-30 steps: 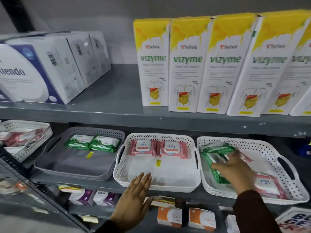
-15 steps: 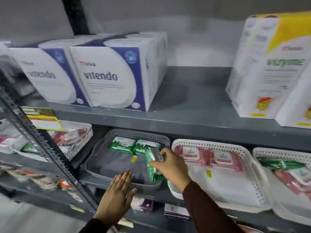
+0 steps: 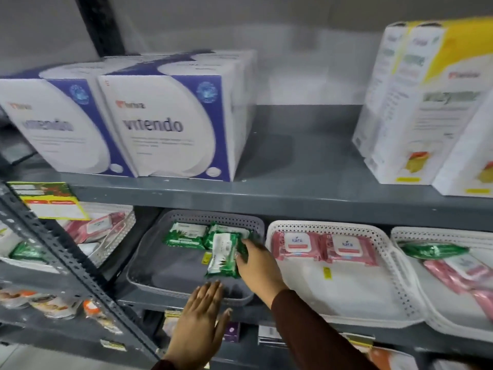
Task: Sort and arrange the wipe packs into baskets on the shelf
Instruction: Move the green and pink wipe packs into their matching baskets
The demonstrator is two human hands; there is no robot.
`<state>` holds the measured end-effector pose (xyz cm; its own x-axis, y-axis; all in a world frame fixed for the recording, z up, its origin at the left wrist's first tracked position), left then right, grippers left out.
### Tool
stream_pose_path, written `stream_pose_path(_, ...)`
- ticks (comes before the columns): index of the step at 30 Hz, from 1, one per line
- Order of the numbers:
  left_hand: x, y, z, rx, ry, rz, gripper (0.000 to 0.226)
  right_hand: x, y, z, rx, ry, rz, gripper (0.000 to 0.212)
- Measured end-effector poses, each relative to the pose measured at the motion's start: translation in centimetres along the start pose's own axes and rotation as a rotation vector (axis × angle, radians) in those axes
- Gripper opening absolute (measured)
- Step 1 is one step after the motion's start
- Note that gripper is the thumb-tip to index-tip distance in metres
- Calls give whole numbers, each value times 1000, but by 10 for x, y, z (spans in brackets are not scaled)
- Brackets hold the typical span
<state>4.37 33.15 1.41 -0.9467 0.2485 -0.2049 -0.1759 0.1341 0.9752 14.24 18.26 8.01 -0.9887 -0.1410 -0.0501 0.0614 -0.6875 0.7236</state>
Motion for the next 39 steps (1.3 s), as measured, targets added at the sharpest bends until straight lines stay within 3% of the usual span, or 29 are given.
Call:
stream_pose_path(3, -15, -4, -48, 49, -29, -68, 71, 24, 65, -43, -134, -16, -236, 23)
stream_pose_path(8, -33, -20, -140, 133, -210, -114, 68, 67, 176, -167, -113, -292, -581, 12)
stream_pose_path(13, -50, -34, -208, 156, -262, -123, 67, 89, 250, -282, 93, -499, -569, 23)
stream_pose_path(15, -53, -38, -222, 153, -260, -113, 67, 80, 263, -304, 164, -537, -535, 38)
stream_pose_path(17, -54, -42, -234, 138, -251, -102, 67, 70, 270, -318, 53, -590, -528, 41)
stream_pose_path(19, -53, -43, -239, 125, -224, -96, 65, 59, 272, -323, -224, -677, -532, 34)
stream_pose_path(22, -50, -43, -238, 126, -211, -88, 63, 45, 260, -328, -962, -859, -499, 42)
stream_pose_path(28, -48, -36, -231, 91, -216, -75, 62, 34, 245, -344, -1081, -859, -612, 27)
stream_pose_path(33, -41, -27, -197, 100, -165, -94, 62, 47, 245, -344, -953, -876, -808, 39)
stream_pose_path(36, -33, -21, -162, 96, -109, -110, 66, 52, 247, -302, -945, -711, -801, 14)
stream_pose_path(39, -21, -14, -107, 85, 11, -113, 70, 48, 224, -251, -1131, -557, -765, 37)
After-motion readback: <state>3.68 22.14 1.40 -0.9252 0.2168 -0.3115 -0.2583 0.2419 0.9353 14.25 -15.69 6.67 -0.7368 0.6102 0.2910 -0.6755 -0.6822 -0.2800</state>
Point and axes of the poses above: each hand's wrist, its own x-axis away from the middle knuckle, its own y-axis out of the back of the hand, z = x × y, the point moved 4 cm from there along -x, towards the middle knuckle, and after that the axes turned 4 degrees about -x, right-handed, at the moved point
